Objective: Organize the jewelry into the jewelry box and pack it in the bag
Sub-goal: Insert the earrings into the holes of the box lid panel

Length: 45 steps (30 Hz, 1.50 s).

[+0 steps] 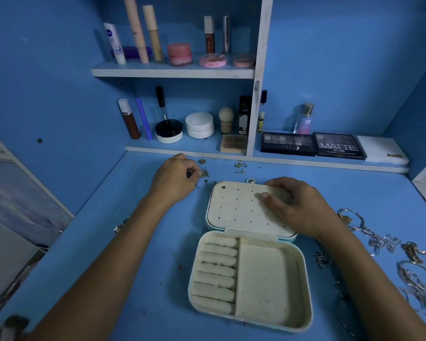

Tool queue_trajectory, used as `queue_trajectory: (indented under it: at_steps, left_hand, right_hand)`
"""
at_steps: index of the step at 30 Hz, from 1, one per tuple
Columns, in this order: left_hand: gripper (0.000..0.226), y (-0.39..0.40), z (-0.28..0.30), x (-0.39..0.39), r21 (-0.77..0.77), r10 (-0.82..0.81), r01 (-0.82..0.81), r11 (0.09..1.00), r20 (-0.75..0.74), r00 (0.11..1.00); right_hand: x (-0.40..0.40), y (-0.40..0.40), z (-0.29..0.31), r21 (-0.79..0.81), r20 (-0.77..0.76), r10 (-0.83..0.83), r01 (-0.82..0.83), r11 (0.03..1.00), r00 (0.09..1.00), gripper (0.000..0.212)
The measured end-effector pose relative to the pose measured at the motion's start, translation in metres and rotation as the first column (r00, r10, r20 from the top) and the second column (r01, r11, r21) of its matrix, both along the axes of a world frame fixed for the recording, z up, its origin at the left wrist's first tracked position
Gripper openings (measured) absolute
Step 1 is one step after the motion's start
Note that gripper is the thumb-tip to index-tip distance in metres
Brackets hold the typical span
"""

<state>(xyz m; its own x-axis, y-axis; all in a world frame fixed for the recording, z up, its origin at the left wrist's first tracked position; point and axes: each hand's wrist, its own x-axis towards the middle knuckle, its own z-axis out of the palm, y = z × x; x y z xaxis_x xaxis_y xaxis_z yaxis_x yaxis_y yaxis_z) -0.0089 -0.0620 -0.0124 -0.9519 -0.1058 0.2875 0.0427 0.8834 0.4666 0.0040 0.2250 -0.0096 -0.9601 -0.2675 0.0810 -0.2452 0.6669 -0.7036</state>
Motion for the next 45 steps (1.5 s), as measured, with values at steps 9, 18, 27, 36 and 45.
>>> queue_trajectory:
  at_steps: [9, 18, 27, 36, 45]
  left_hand:
    - [0.01, 0.004, 0.003, 0.003, -0.047, -0.177, 0.176, 0.983, -0.021, 0.984]
    - [0.01, 0.01, 0.004, 0.002, -0.072, -0.203, 0.207, 0.976, 0.059, 0.977]
    - [0.003, 0.014, 0.008, 0.005, -0.013, -0.141, 0.141, 0.99, -0.025, 0.99]
    - [0.013, 0.026, 0.025, 0.026, 0.341, -0.054, 0.092, 0.936, -0.119, 0.991]
    - [0.015, 0.055, 0.022, 0.05, 0.305, -0.17, 0.266, 0.915, -0.307, 0.936]
  right_hand:
    - [-0.001, 0.0, -0.001, -0.004, 0.002, -0.005, 0.005, 1.0, 1.0, 0.038]
    - [-0.001, 0.001, -0.001, -0.006, 0.01, -0.003, 0.003, 1.0, 1.0, 0.042]
    - [-0.001, 0.001, -0.001, -0.003, -0.001, 0.004, -0.004, 1.0, 1.0, 0.042]
    - [0.003, 0.001, 0.002, -0.071, -0.019, -0.016, 0.015, 0.997, 1.0, 0.041]
    - [0.01, 0.0, 0.008, -0.156, -0.091, -0.041, 0.026, 0.987, 0.995, 0.034]
